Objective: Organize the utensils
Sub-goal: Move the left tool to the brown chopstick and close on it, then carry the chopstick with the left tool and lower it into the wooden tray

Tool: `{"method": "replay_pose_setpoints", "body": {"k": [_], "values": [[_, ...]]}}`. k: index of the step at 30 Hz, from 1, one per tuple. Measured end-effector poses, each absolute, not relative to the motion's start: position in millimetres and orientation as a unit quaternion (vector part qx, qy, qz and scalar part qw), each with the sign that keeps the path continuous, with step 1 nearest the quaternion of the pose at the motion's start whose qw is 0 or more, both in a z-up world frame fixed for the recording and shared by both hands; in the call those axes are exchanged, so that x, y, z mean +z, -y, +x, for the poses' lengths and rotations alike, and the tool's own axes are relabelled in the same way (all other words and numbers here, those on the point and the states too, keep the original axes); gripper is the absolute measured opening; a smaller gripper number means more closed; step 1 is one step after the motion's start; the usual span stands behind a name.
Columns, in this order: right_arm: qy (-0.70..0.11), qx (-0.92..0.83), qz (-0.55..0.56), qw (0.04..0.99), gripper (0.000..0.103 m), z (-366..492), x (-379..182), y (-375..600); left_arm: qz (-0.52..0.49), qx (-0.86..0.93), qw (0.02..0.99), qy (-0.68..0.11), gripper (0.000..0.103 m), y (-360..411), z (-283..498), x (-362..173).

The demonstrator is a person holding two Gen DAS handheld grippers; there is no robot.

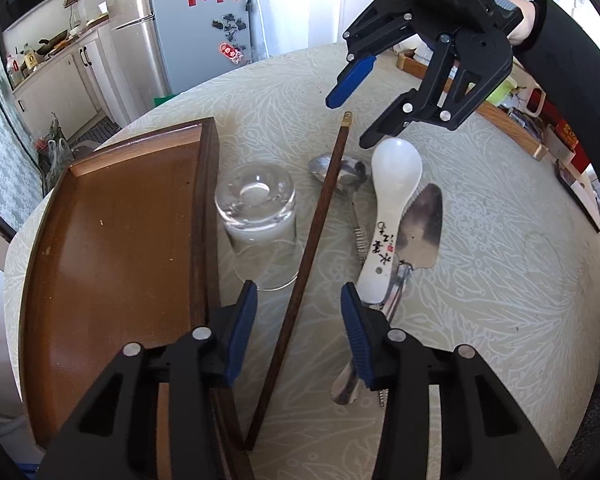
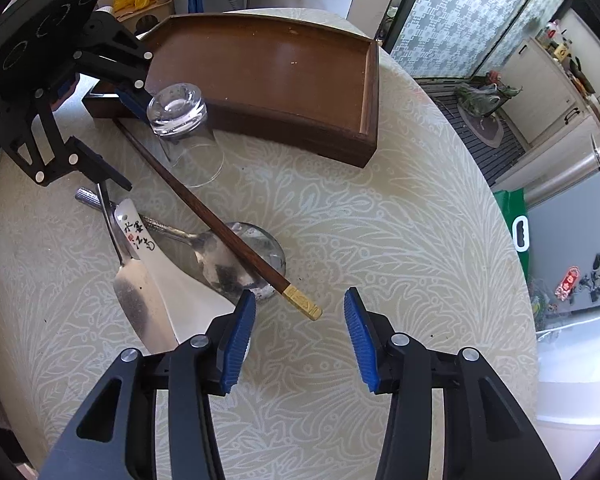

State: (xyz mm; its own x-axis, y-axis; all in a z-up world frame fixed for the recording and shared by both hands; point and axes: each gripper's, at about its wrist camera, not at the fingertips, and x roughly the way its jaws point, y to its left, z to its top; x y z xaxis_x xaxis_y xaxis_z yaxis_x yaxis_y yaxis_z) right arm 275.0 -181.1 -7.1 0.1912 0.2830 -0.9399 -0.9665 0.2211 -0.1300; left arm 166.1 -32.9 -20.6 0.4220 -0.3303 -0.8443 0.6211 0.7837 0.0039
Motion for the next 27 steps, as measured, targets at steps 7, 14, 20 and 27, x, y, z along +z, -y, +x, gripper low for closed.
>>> {"method": "replay_pose_setpoints", "body": {"k": [7, 14, 20, 27], "values": [[-0.423, 0.481, -0.407, 0.652, 0.043, 279, -12, 177, 0.159, -0.29, 0.823, -0.462, 0.041, 35, 169, -27], [-0.43, 0.478, -0.418, 0.641, 0.027, 287, -23, 173, 0.153, -0.291, 0.824, -0.462, 0.012, 31, 170, -28], [-0.419, 0.477, -0.42, 0.649, 0.021, 290, -20, 170, 0.157, -0.293, 0.824, -0.459, 0.011, 31, 170, -28], [-0.409, 0.47, -0.434, 0.65, 0.021, 283, -21, 169, 0.163, -0.299, 0.825, -0.451, 0.01, 34, 167, -27]]}}
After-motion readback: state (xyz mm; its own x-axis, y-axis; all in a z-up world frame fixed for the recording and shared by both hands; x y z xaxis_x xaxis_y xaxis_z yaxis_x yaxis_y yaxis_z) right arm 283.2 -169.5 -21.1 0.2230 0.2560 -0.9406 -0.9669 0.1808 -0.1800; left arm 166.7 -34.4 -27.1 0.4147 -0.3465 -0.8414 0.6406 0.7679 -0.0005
